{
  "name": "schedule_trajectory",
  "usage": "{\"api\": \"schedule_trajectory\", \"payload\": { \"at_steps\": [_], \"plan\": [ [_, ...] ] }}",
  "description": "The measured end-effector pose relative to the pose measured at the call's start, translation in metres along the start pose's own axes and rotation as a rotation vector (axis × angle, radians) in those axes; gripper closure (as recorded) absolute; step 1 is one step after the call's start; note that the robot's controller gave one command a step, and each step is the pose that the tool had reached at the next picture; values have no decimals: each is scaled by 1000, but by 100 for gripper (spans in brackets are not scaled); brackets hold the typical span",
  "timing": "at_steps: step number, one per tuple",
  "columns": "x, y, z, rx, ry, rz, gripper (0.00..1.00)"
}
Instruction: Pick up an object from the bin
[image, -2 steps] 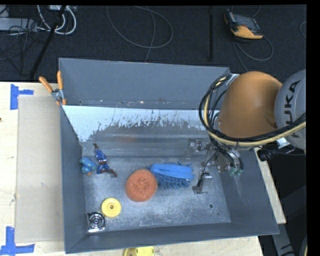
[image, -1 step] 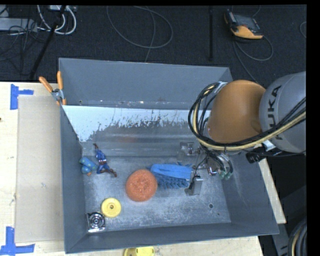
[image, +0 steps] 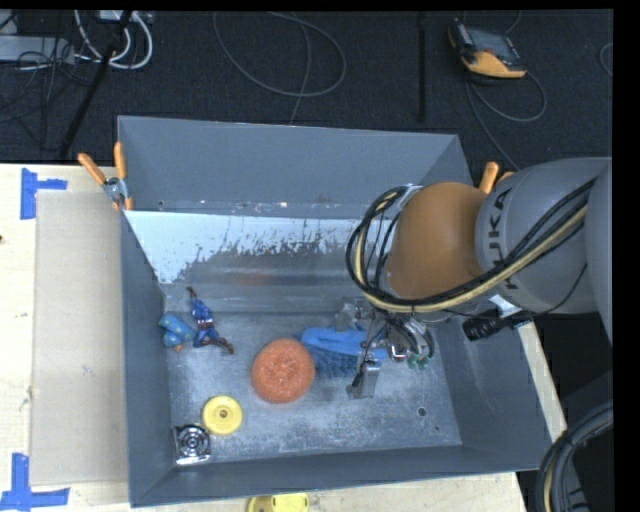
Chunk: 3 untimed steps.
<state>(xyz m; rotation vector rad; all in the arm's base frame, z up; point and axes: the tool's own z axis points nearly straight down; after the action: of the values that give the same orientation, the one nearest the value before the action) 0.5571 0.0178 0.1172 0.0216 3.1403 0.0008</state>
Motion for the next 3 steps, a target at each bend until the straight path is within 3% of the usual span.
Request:
{"api": "schedule_trajectory", "payload": {
  "at_steps": [1, 2, 3],
  "plan": [
    [-1, 1, 11, 0, 0, 4, 0],
    [-33, -26, 1, 0, 0, -71, 100],
    [-33, -26, 1, 0, 0, -70, 100]
  ]
}}
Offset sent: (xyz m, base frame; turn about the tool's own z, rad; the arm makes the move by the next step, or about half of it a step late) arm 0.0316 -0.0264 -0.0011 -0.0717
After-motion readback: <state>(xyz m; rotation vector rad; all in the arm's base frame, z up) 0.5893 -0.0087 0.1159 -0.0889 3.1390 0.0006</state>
